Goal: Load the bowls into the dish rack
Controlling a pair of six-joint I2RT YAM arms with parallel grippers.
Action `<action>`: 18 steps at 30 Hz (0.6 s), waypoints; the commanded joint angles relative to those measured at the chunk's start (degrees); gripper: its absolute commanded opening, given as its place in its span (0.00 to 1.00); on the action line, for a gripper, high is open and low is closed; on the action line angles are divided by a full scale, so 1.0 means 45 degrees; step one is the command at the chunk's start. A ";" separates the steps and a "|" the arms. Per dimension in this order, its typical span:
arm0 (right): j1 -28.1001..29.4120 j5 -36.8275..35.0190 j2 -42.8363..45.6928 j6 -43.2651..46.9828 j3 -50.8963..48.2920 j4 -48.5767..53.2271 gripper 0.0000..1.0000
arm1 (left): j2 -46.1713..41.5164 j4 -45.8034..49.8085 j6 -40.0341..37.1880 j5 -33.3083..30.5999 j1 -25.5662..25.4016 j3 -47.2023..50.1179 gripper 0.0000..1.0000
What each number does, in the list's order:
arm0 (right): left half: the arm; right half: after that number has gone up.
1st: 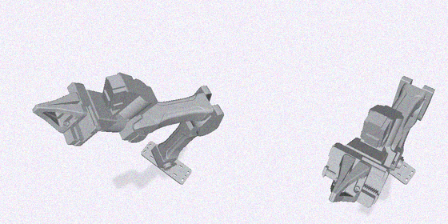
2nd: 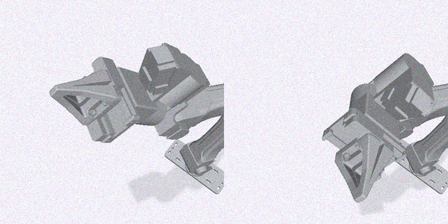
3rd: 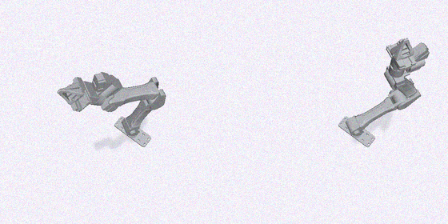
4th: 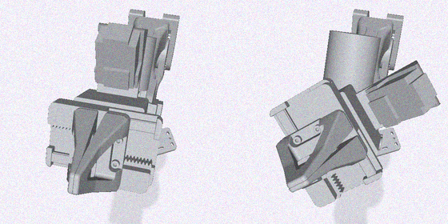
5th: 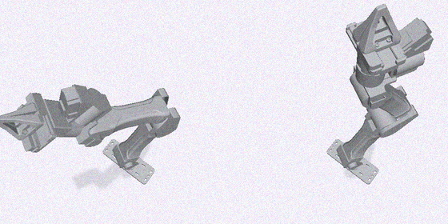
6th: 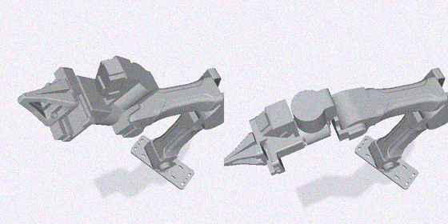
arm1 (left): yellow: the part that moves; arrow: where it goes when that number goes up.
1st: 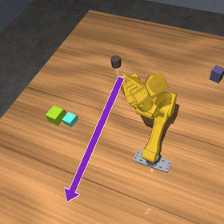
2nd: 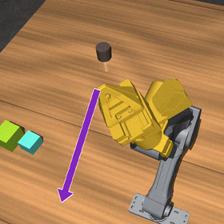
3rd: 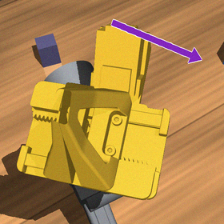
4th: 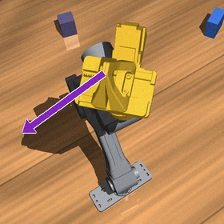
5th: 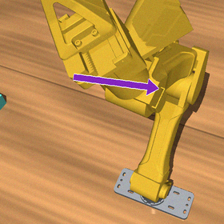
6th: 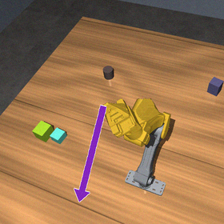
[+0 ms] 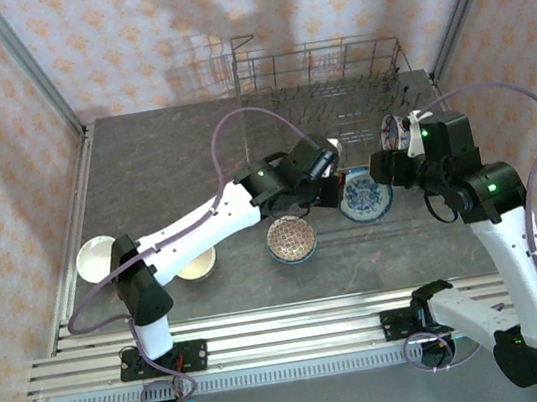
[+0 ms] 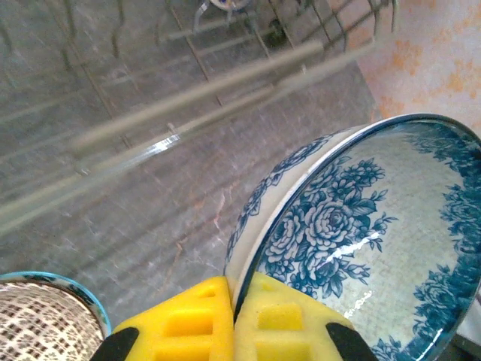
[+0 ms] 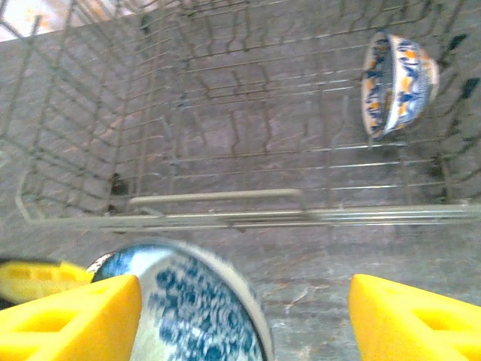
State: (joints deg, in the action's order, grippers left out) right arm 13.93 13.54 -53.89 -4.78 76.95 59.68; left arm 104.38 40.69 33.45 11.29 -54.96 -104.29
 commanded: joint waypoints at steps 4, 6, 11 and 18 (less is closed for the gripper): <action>-0.0010 0.2130 -0.0004 0.0144 0.0289 0.0059 0.67 | -0.0670 0.0799 -0.1232 -0.1084 0.0752 -0.1203 0.00; -0.0011 0.1859 -0.0118 0.0085 0.0232 0.0077 0.62 | -0.0786 0.0806 -0.1228 -0.1287 0.0915 -0.1262 0.00; -0.0018 0.1693 -0.0420 -0.0350 -0.0132 -0.0242 0.58 | -0.1046 0.0446 -0.1100 -0.1829 0.0983 -0.1202 0.00; -0.0011 0.1723 -0.0893 -0.0641 -0.0590 -0.0754 0.52 | -0.1372 -0.0204 -0.0793 -0.2114 0.0983 -0.1000 0.00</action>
State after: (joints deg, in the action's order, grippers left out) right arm 13.93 21.06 -57.74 -6.59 75.09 58.33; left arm 101.69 44.10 29.50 4.16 -50.52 -107.33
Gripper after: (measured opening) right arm 0.529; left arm 0.051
